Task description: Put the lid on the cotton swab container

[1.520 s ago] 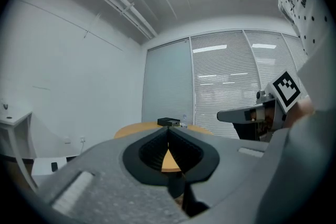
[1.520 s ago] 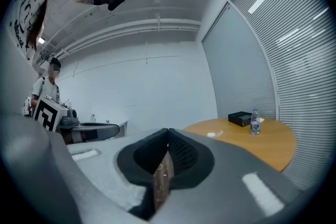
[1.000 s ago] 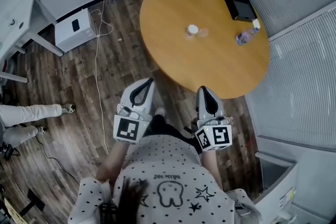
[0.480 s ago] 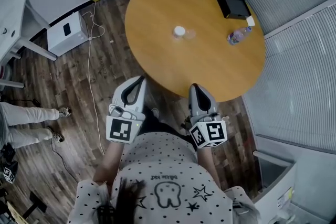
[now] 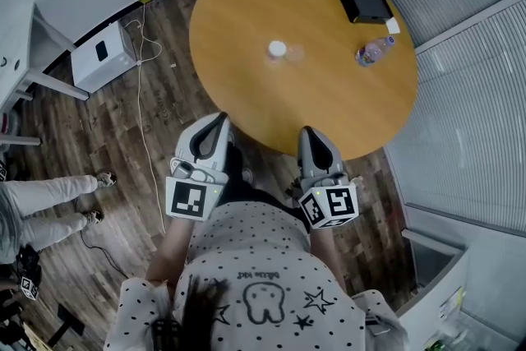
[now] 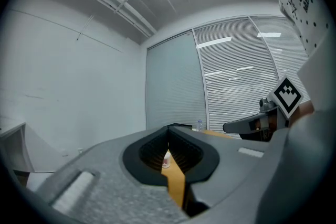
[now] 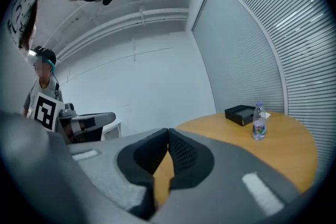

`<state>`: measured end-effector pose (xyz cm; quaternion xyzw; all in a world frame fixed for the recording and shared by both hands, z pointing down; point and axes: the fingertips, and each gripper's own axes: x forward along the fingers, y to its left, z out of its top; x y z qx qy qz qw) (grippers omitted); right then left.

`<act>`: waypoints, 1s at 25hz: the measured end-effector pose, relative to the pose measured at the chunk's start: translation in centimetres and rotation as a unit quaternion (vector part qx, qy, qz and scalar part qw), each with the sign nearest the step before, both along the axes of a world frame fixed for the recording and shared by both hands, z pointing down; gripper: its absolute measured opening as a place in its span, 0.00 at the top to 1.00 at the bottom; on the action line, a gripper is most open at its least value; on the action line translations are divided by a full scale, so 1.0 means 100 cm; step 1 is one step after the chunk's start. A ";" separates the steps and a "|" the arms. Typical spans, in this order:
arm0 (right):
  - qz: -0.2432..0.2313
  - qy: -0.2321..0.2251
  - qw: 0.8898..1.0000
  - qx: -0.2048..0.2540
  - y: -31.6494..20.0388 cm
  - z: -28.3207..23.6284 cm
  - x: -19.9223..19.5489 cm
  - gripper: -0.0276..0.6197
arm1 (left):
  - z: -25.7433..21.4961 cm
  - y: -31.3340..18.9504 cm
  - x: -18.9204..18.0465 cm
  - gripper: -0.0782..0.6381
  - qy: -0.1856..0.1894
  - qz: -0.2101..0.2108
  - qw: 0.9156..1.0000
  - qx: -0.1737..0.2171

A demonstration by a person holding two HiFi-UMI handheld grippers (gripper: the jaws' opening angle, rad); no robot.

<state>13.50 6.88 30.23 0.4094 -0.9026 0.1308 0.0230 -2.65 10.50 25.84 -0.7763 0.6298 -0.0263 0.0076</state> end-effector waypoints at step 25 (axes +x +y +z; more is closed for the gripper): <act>0.073 0.046 0.996 -0.030 -0.116 0.013 -0.094 0.95 | 0.014 -0.153 -0.112 0.88 0.027 0.072 0.997 -0.013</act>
